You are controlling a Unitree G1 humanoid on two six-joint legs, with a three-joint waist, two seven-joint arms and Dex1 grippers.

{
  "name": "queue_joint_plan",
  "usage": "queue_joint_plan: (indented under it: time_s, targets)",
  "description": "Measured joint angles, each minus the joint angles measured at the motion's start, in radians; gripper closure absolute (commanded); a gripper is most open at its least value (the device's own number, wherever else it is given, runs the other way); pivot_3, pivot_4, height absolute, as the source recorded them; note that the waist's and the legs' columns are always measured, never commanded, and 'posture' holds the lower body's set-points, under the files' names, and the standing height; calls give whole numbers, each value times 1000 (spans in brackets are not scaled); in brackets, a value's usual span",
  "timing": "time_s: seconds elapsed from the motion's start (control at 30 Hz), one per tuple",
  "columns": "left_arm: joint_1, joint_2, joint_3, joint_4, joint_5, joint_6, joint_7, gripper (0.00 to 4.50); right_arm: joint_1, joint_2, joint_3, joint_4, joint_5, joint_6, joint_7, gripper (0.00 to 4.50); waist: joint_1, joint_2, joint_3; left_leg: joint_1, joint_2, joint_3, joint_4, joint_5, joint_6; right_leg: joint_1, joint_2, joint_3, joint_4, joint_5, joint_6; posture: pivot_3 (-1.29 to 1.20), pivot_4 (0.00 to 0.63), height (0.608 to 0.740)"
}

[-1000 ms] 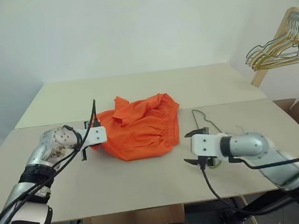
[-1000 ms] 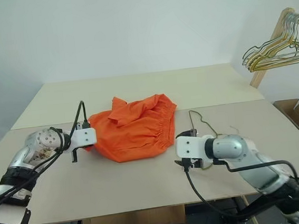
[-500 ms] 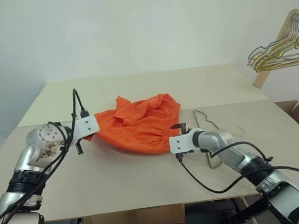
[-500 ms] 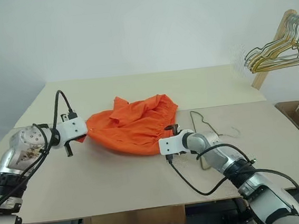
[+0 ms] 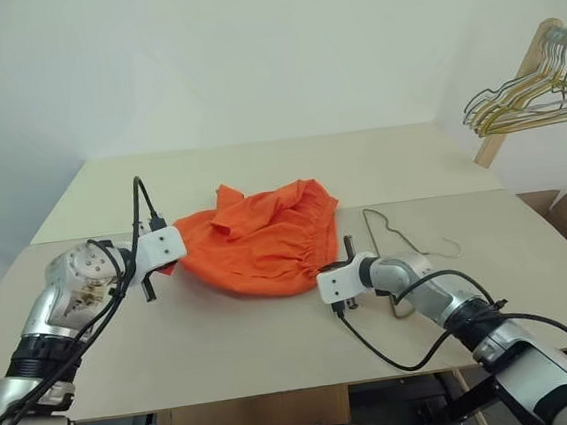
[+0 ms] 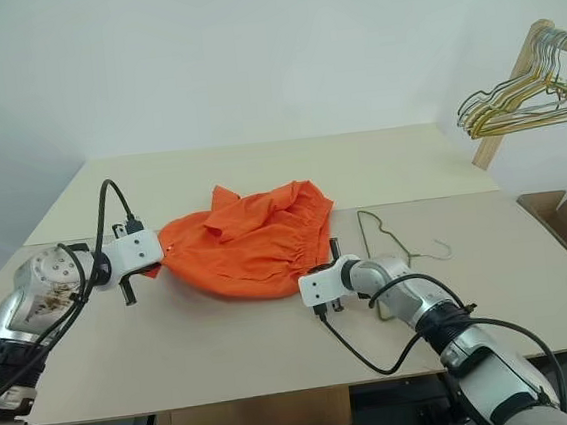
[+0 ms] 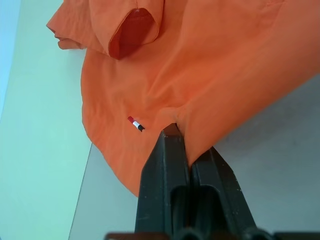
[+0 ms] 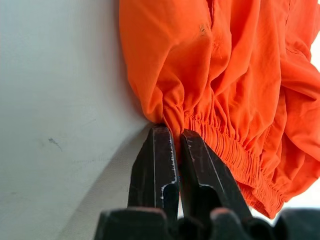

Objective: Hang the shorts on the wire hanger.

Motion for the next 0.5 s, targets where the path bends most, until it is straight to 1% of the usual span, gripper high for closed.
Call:
queue_joint_plan:
  time_s: [0.1,0.23,0.33,0.4,0.5]
  targets:
    - [59,25,0,-44,-32,-16,-46,4500,49,-47,-22,-72,11,-9,21,4467,2,0,0,-2,0,0,0,0,0,-1,0,0,-1,0,0,45,0,740]
    - [197,111,14,-151,-117,-53,-162,4500,161,-165,-105,-243,85,-8,94,4467,4,0,1,-2,1,0,0,0,0,-2,-1,0,-1,0,0,32,0,740]
    - [316,194,64,-245,-219,-96,-267,4500,266,-271,-191,-412,220,-21,181,4467,5,0,2,-1,2,0,0,-1,1,0,-1,0,-2,-1,-1,25,0,740]
    - [418,252,138,-317,-321,-128,-355,4500,357,-360,-255,-544,350,-28,263,4467,6,1,2,-1,3,1,0,-1,1,1,-1,-1,-2,-1,-1,22,0,740]
    - [525,304,227,-398,-424,-127,-436,4500,449,-441,-330,-657,478,-29,338,4467,6,0,3,2,3,3,0,-1,1,3,-1,-1,-1,-2,-1,20,0,740]
